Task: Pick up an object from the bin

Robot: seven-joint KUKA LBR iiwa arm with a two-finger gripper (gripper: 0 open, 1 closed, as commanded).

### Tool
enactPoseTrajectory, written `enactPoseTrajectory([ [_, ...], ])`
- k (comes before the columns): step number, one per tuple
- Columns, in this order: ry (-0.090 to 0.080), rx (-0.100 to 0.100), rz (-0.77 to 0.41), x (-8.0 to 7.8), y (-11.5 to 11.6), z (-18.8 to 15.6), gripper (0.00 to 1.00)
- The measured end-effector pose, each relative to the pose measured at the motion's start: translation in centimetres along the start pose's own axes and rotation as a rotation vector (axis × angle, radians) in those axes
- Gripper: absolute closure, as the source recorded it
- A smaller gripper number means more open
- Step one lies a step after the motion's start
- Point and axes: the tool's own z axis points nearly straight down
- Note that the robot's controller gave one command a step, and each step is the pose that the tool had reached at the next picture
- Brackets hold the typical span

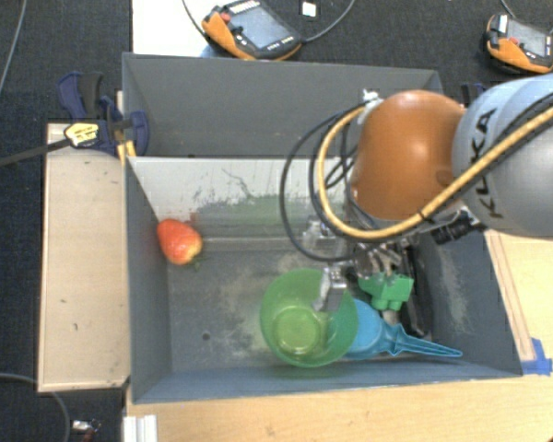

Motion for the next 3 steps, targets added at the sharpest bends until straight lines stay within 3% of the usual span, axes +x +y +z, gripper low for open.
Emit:
enactPoseTrajectory([
  [1, -0.008, -0.001, 0.004, -0.2, 0.0, -0.5, 0.00],
  [2, -0.008, 0.000, 0.231, -4.2, -5.3, 4.4, 0.00],
  [3, -0.015, -0.002, 0.170, -4.7, -4.9, 4.3, 0.00],
])
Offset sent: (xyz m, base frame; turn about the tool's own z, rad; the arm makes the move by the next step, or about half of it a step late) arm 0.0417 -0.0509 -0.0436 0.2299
